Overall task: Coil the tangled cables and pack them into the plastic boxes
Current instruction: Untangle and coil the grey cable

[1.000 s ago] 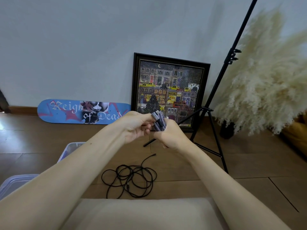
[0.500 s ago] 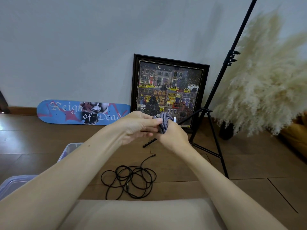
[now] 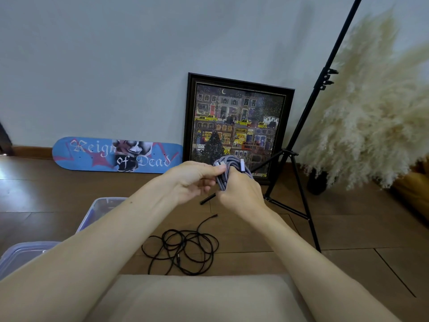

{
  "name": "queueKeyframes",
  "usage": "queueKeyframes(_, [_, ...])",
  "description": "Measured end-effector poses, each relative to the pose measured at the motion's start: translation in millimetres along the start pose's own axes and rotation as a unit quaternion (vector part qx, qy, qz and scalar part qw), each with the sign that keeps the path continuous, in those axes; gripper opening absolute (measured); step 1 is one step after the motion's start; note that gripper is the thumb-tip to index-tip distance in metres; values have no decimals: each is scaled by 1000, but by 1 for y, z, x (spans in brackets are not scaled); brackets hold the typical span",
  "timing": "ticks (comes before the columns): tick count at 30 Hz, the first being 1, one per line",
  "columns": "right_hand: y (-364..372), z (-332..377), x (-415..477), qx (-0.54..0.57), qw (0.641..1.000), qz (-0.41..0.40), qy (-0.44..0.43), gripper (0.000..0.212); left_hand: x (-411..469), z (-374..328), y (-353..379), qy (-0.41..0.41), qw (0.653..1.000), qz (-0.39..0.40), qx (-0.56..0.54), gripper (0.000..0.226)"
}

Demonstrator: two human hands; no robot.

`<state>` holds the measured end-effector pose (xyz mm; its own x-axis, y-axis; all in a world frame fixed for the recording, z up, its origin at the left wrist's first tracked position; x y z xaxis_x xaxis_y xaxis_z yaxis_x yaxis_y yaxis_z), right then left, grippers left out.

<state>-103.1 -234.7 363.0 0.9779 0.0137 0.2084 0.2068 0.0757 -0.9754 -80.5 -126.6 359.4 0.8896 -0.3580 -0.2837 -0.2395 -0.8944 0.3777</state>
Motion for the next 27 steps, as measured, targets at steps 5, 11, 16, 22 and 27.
queueKeyframes(5, [-3,-2,1,-29,999,5,14,22,5,7,2,-21,998,-24,-57,17])
queueKeyframes(11, [-4,3,1,-63,998,-9,-9,24,6,12,1,-44,996,-34,-73,21])
queueKeyframes(16, [-3,9,-1,-96,995,-18,-29,32,9,12,-3,-14,996,-64,-60,15])
queueKeyframes(22, [2,10,-4,-174,983,2,-54,32,7,5,-8,20,995,-79,60,20])
queueKeyframes(27, [6,15,-4,-189,978,-4,-88,29,2,1,-12,5,997,-64,39,26])
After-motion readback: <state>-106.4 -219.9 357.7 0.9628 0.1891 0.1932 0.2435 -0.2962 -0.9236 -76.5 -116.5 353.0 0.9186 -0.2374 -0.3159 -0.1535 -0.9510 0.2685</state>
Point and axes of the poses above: each hand's wrist, its own x-axis towards the middle knuckle, its own y-axis out of the palm, z = x × y, the point moved 5 cm from there along x, towards the middle knuckle, and after that the axes turned 13 degrees about -x, right-handed, at the moved point
